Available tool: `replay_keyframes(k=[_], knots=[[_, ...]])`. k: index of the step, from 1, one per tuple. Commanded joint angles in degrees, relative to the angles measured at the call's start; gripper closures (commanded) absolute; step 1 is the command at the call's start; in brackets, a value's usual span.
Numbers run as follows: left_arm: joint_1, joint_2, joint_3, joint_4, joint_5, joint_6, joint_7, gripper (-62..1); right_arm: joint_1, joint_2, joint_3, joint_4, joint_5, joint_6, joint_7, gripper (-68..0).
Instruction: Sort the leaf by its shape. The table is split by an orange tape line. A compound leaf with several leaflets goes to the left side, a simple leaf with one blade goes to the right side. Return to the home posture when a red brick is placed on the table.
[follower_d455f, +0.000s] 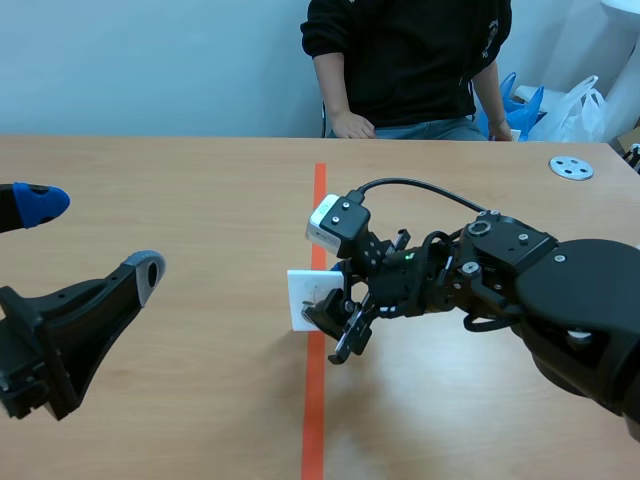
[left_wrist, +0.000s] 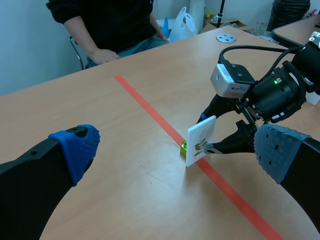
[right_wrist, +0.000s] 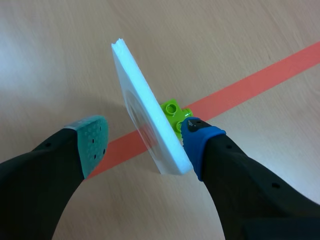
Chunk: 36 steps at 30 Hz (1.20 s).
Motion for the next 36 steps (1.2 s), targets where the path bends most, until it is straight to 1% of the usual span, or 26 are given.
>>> replay_keyframes(k=[1, 3, 6, 8, 10, 12, 16, 20, 28, 30, 32, 36], knots=[[0.6, 0.3, -0.2, 0.9, -0.5, -0.1, -0.8, -62.3, 1.3, 0.3, 0.6, 0.3, 0.4, -0.2, 0.9, -28.4], [0.6, 0.3, -0.2, 0.9, -0.5, -0.1, -0.8, -62.3, 1.3, 0.3, 0.6, 0.3, 0.4, -0.2, 0.9, -26.3], [0.6, 0.3, -0.2, 0.9, -0.5, -0.1, -0.8, -62.3, 1.3, 0.3, 0.6, 0.3, 0.4, -0.2, 0.8, -25.3], [0.6, 0.3, -0.2, 0.9, -0.5, -0.1, -0.8, -62.3, 1.3, 0.3, 0.6, 0.3, 0.4, -0.2, 0.9, -22.2], [0.6, 0.3, -0.2, 0.9, -0.5, -0.1, -0.8, -62.3, 1.3, 0.3, 0.6, 0.3, 0.4, -0.2, 1.1, -17.5], [0.6, 0.3, -0.2, 0.9, -0.5, -0.1, -0.8, -62.3, 1.3, 0.3, 0.6, 0.3, 0.4, -0.2, 1.3, -15.0], [0.6, 0.3, -0.2, 0.9, -0.5, -0.1, -0.8, -62.3, 1.3, 0.3, 0.6, 0.3, 0.4, -0.9, 1.4, -14.4], [0.6, 0.3, -0.2, 0.9, -0.5, -0.1, -0.8, -62.3, 1.3, 0.3, 0.6, 0.3, 0.4, -1.3, 1.7, -6.4], [0.6, 0.3, -0.2, 0.9, -0.5, -0.1, -0.8, -62.3, 1.3, 0.3, 0.7, 0.3, 0.4, -1.4, 1.9, -6.1], [0.6, 0.3, -0.2, 0.9, -0.5, -0.1, -0.8, -62.3, 1.3, 0.3, 0.7, 0.3, 0.4, -2.7, 2.0, -6.1], [0.6, 0.3, -0.2, 0.9, -0.5, -0.1, -0.8, -62.3, 1.3, 0.3, 1.4, 0.3, 0.4, -3.3, 2.2, -6.1], [0.6, 0.3, -0.2, 0.9, -0.5, -0.1, -0.8, -62.3, 1.2, 0.3, 6.1, 0.3, 0.4, -5.5, 2.1, -6.2]])
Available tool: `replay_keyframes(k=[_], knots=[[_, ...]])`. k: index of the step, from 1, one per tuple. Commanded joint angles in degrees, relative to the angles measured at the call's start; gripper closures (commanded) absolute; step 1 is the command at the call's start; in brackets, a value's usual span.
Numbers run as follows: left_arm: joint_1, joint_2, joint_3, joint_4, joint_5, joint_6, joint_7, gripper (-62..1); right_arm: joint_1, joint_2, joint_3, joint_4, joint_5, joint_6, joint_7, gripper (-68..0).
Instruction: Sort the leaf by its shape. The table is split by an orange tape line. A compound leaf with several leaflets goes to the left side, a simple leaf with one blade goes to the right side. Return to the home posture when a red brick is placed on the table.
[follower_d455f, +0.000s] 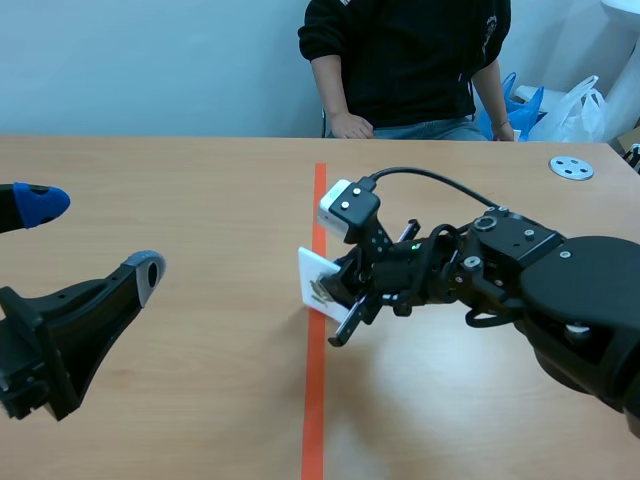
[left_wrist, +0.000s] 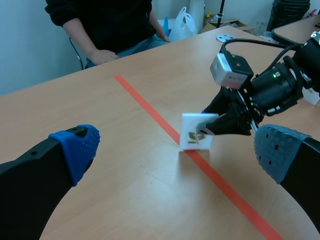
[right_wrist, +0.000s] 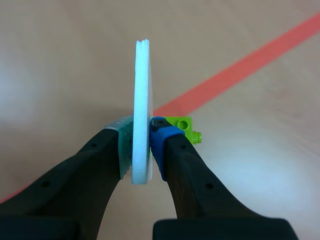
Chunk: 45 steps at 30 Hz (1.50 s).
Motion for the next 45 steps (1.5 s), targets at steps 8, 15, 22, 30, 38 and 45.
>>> replay_keyframes(k=[8, 15, 22, 30, 38, 45], knots=[[0.6, 0.2, -0.2, 0.9, -0.5, -0.1, -0.8, -62.3, -1.0, 0.8, 17.9, 0.3, 0.7, -3.2, 0.5, -6.2], [0.6, 0.2, -0.2, 0.9, -0.6, -0.1, -0.8, -62.3, -5.7, 0.8, 30.0, 0.3, 1.2, -7.1, 0.7, -6.2], [0.6, 0.1, -0.2, 0.9, -0.6, -0.2, -0.8, -62.3, -10.3, 0.8, 38.7, 0.3, 2.7, -10.5, 0.9, -6.2], [0.6, 0.1, -0.2, 0.9, -0.6, -0.2, -0.8, -62.3, -13.0, 0.8, 45.9, 0.3, 4.2, -13.0, 0.9, -6.2], [0.6, -0.1, -0.2, 0.9, -0.6, -0.6, -0.8, -62.3, -13.6, 0.8, 46.3, 0.3, 4.4, -13.3, 1.6, -7.5], [0.6, -0.1, -0.2, 0.9, -0.6, -0.6, -0.8, -62.3, -13.6, 0.8, 46.3, 0.3, 4.3, -13.3, 1.8, -24.8]])
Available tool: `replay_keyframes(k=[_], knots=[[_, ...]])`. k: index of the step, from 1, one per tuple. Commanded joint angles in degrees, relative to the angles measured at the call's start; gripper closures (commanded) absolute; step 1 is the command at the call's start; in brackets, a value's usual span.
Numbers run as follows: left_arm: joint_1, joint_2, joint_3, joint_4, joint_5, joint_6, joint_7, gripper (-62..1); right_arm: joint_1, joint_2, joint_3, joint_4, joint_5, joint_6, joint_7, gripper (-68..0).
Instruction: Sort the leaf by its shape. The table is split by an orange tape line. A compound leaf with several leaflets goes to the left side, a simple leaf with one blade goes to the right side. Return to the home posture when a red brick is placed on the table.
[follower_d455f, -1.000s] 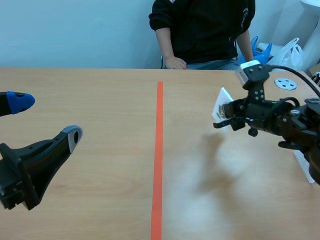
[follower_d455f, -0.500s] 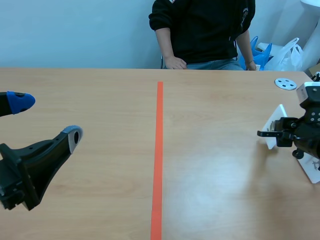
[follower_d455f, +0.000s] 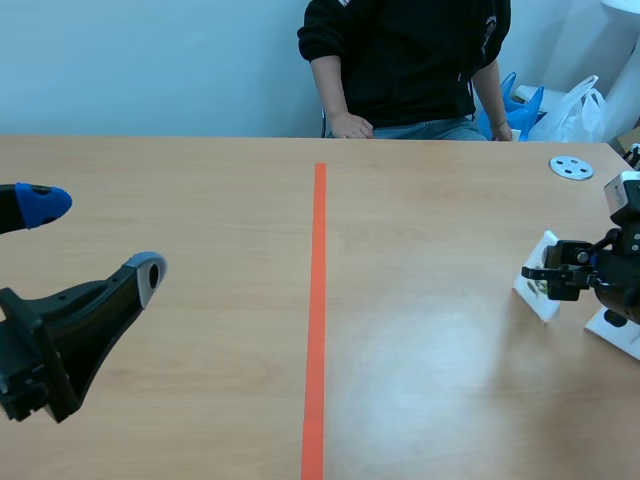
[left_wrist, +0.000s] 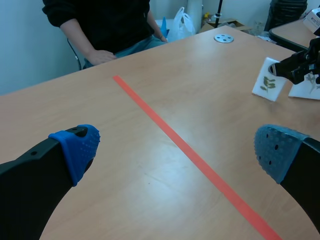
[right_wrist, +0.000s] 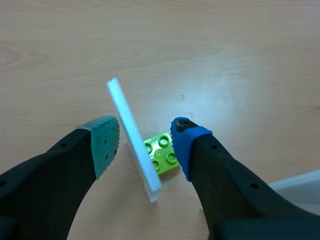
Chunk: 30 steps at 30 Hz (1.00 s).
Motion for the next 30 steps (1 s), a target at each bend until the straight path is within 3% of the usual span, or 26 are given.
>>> replay_keyframes(k=[1, 7, 11, 16, 24, 30], knots=[[0.6, 0.0, -0.2, 0.9, -0.6, -0.1, -0.8, -62.3, 1.3, 0.6, -0.2, 0.4, 0.4, -0.2, 1.1, -24.8], [0.6, 0.0, -0.2, 0.9, -0.6, -0.1, -0.8, -62.3, 1.3, 0.6, -0.2, 0.4, 0.4, -0.2, 1.3, -25.0], [0.6, 0.0, -0.2, 0.9, -0.6, -0.1, -0.8, -62.3, 1.3, 0.7, -0.2, 0.4, 0.4, -0.2, 1.3, -35.4], [0.6, 0.0, -0.2, 0.9, -0.6, -0.1, -0.8, -62.3, 1.3, 0.9, -0.2, 2.7, 0.4, 0.5, 0.2, -37.1], [0.6, 0.0, -0.2, 0.9, -0.6, -0.1, -0.7, -62.3, -2.2, 3.7, 0.6, 19.7, 0.2, 0.4, -6.0, -37.1], [0.6, 0.0, -0.2, 0.9, -0.6, -0.1, -0.7, -62.3, -9.9, 7.1, 4.2, 33.9, 0.2, 0.4, -7.4, -37.1]])
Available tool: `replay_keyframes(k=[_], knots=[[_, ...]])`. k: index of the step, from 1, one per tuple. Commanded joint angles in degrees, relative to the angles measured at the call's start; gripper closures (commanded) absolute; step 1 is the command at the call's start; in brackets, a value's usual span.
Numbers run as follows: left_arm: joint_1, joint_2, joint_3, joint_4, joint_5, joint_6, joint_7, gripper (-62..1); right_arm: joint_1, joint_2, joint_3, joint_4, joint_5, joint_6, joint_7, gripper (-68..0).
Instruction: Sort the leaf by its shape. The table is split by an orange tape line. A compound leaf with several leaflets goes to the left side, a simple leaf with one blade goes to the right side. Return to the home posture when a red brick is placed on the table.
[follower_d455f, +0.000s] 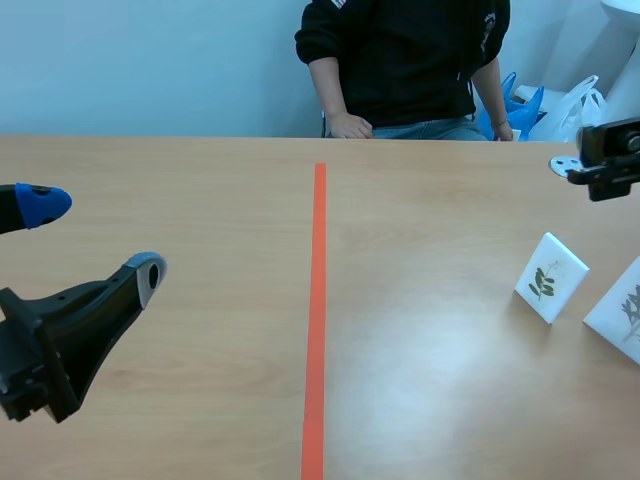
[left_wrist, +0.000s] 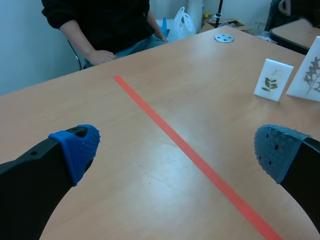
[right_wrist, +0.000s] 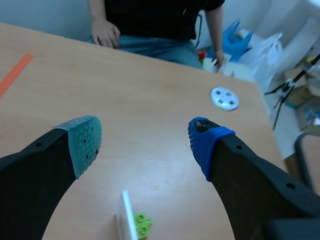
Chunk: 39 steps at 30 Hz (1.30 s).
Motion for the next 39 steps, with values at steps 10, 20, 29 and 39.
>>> replay_keyframes(k=[10, 20, 29, 39], knots=[[0.6, 0.0, -0.2, 0.9, -0.6, -0.1, -0.8, -62.3, -18.7, 6.6, 9.7, 15.2, 4.6, 0.3, 0.6, -37.1], [0.6, -0.1, -0.2, 0.9, -0.6, -0.1, -0.8, -62.3, -27.4, 6.6, 13.4, 20.4, 9.6, 7.6, 0.8, -52.5], [0.6, -1.0, -0.2, 0.8, -0.5, -0.1, -0.8, -62.3, -29.0, 6.6, 14.1, 21.4, 13.7, 9.3, 6.8, -54.8], [0.6, -1.0, -0.2, 0.8, -0.5, -0.1, -0.9, -62.3, -28.8, 6.7, 14.1, 21.4, 18.2, 11.1, 8.8, -54.7]])
